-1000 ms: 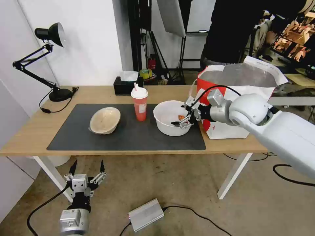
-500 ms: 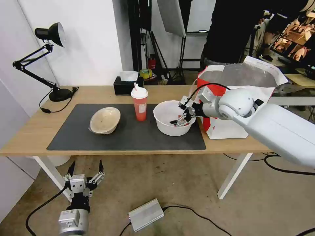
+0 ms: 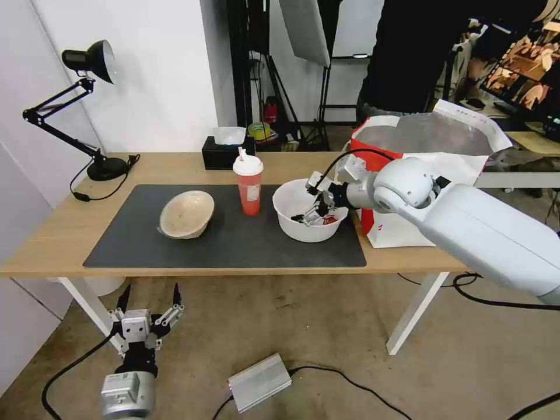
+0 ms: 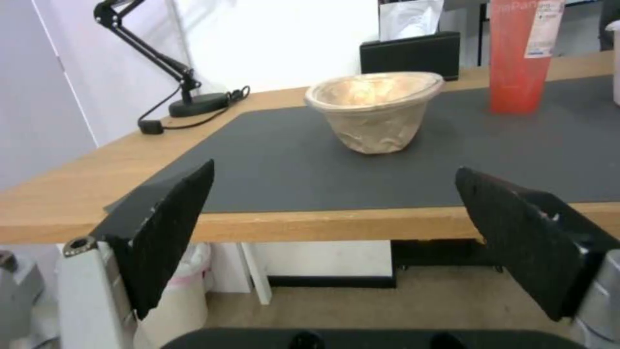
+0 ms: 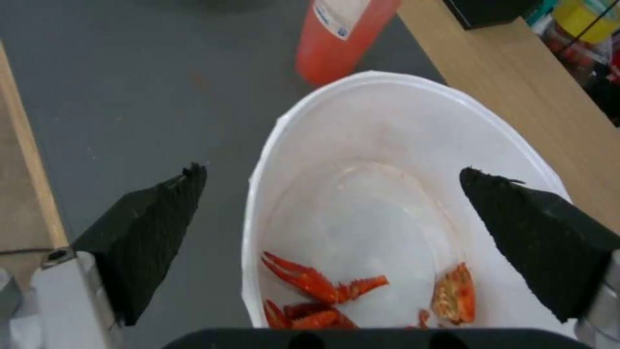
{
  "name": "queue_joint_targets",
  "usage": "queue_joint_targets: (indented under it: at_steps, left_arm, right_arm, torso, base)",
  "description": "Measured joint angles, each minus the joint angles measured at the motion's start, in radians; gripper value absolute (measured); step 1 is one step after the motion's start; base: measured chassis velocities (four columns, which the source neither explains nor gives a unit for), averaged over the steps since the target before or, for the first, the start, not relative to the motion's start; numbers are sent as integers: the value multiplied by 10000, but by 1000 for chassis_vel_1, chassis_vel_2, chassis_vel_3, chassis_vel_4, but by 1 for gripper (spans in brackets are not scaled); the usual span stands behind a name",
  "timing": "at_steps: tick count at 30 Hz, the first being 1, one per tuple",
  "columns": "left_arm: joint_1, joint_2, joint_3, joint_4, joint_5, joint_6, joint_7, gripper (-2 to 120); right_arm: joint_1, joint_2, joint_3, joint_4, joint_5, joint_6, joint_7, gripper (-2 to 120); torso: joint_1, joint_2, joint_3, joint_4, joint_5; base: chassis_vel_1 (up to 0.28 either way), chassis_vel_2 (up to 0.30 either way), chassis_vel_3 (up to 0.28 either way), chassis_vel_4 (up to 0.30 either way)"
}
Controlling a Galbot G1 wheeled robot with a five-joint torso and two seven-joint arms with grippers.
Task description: Pick up the trash from the table and place it into the takeout bag.
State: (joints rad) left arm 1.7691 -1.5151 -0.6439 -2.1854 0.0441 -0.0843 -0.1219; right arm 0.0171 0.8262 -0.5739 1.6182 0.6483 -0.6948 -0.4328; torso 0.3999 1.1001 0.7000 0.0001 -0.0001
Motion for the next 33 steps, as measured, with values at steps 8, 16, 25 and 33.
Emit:
queue_joint_targets:
  at_steps: [8, 16, 25, 33]
  left_arm:
    - [9, -5, 4, -2, 4, -16, -17, 100]
    - [13, -1, 1, 0, 9, -16, -16, 100]
    - [19, -4, 1, 39, 15, -16, -13, 100]
    - [22, 4, 9, 72, 16, -16, -11, 100]
  right_arm:
    - [-103, 240, -4, -118, 7, -71, 199, 100]
    - [-251, 541, -13, -283, 14, -260, 523, 100]
    - [-644, 757, 56, -462, -23, -268, 753, 100]
    - [-906, 806, 66, -488, -31, -268, 1076, 100]
  torso:
    - [0, 0, 0, -1, 1]
    - [0, 0, 0, -1, 1]
    - [0, 0, 0, -1, 1]
    - [0, 0, 0, -1, 1]
  base:
    - [0, 0, 0, 0]
    - [0, 0, 0, 0]
    - [0, 0, 0, 0]
    - [0, 0, 0, 0]
